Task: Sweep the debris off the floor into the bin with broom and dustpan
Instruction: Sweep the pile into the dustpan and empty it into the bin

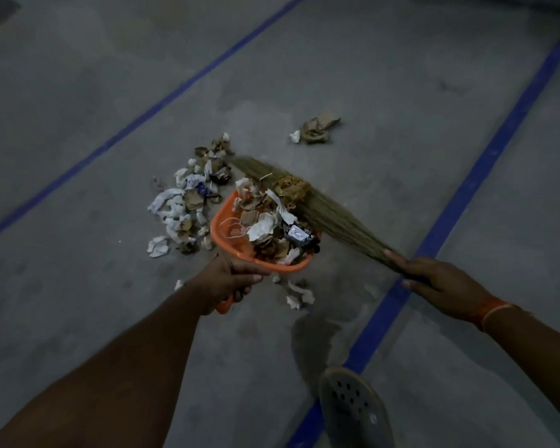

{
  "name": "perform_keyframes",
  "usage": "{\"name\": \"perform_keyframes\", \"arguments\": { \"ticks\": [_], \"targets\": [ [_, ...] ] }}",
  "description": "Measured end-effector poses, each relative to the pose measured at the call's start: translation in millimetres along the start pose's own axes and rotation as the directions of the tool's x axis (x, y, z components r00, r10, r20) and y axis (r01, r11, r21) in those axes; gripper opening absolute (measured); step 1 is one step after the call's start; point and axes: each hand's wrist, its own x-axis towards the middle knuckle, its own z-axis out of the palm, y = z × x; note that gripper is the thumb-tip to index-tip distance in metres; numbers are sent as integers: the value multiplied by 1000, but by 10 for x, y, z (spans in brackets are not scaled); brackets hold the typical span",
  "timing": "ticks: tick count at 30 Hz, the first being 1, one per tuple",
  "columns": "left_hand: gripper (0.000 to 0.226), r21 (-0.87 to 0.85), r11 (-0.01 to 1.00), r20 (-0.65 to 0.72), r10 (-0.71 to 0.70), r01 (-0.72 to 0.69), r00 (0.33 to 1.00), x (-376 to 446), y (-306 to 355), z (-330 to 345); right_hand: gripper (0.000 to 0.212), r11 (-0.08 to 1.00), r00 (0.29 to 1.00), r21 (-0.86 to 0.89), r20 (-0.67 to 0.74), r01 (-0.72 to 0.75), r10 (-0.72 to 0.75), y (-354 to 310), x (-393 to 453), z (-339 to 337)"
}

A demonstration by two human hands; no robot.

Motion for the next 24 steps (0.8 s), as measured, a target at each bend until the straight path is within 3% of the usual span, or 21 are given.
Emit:
{"name": "perform_keyframes", "arguments": {
  "ticks": [7,14,18,24],
  "targets": [
    [22,102,994,143,28,-43,989,-837,1598,684,73,983,975,13,-120,-185,186,-509,-1426,-1306],
    [21,221,965,365,52,-141,930,-1367,3159,2070,72,902,868,88,-248,-422,431,-725,-3293,-2538],
    [22,283,935,486,50,-211,872,-1308,3771,3201,63,857,776,122,-376,-501,507,-413,-4297,-2965],
    [21,332,908,569,24,-256,822,-942,4192,5413,63,771,669,232,-390,-593,632,721,-5668,-3396]
  ]
}}
